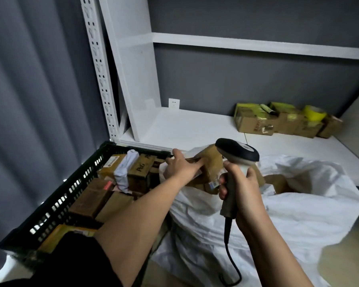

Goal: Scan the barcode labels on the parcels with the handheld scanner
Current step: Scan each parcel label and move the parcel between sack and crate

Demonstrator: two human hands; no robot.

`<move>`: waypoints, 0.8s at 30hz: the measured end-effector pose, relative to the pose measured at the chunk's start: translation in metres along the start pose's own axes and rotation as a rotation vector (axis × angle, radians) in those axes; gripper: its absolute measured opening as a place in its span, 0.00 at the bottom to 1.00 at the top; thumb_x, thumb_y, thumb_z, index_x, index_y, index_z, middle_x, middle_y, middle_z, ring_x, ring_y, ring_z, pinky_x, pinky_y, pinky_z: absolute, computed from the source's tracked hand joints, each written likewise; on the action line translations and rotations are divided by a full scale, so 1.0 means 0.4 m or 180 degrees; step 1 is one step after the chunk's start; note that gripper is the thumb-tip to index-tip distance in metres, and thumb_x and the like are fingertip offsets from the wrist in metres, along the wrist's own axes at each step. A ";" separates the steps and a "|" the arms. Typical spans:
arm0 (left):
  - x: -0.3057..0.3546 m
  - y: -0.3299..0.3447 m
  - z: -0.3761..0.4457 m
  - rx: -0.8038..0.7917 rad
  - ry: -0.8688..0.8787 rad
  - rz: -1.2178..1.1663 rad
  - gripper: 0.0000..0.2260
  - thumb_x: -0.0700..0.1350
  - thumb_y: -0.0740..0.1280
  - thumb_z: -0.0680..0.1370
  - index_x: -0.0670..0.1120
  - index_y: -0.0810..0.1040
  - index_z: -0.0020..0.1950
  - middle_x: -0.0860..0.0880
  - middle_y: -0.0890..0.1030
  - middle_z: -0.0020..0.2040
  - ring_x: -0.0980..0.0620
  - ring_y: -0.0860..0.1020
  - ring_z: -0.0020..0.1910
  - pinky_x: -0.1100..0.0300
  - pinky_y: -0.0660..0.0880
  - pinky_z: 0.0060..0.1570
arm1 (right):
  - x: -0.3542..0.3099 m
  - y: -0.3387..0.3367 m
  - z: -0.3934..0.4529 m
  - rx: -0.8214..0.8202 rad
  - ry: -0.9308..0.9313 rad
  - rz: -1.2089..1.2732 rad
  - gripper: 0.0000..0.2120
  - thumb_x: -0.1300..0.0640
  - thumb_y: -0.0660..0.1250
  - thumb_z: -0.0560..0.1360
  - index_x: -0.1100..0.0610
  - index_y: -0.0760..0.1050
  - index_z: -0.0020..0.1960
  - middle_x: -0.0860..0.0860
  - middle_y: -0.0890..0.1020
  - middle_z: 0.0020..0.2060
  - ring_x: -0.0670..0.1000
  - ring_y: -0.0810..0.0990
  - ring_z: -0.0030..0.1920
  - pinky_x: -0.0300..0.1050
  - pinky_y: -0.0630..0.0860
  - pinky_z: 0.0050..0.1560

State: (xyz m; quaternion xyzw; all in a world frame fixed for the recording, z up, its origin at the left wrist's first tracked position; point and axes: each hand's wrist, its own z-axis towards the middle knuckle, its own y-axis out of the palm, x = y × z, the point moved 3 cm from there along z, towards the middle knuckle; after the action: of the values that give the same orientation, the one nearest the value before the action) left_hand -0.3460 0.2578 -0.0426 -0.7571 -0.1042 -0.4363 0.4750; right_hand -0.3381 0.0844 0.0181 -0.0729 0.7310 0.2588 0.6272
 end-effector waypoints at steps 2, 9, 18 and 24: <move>-0.001 0.028 0.001 0.0003 -0.0075 0.0511 0.46 0.78 0.58 0.66 0.47 0.57 0.72 0.40 0.71 0.66 0.39 0.70 0.65 0.50 0.66 0.60 | -0.003 -0.009 0.003 0.0045 0.0008 0.0022 0.14 0.58 0.66 0.78 0.56 0.63 0.59 0.51 0.74 0.25 0.48 0.66 0.21 0.42 0.62 0.25; -0.053 -0.015 -0.004 -0.0353 0.0207 0.1603 0.37 0.71 0.43 0.76 0.48 0.68 0.72 0.44 0.67 0.73 0.43 0.61 0.73 0.45 0.55 0.68 | 0.027 0.041 0.008 -0.0295 0.0145 0.0033 0.10 0.59 0.66 0.78 0.57 0.65 0.53 0.51 0.72 0.25 0.48 0.66 0.22 0.41 0.63 0.24; -0.434 -0.281 -0.029 -0.0365 0.0159 0.1198 0.13 0.53 0.60 0.80 0.49 0.78 0.56 0.51 0.81 0.48 0.52 0.78 0.44 0.56 0.77 0.45 | 0.175 0.223 -0.035 -0.0913 0.0415 -0.0493 0.12 0.57 0.67 0.78 0.59 0.65 0.55 0.53 0.74 0.27 0.49 0.68 0.22 0.41 0.65 0.23; -0.714 -0.374 0.005 -0.0741 -0.0614 0.1935 0.20 0.55 0.67 0.75 0.43 0.75 0.61 0.44 0.78 0.57 0.48 0.77 0.52 0.62 0.73 0.46 | 0.323 0.348 -0.059 -0.1123 0.0703 -0.0796 0.13 0.60 0.66 0.78 0.62 0.65 0.58 0.55 0.74 0.27 0.48 0.68 0.20 0.39 0.64 0.21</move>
State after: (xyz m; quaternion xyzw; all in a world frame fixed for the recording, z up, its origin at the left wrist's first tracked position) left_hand -0.6011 0.4116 -0.1657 -0.8404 0.1323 -0.2102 0.4817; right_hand -0.4451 0.2204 -0.0634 -0.2991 0.7239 0.2933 0.5481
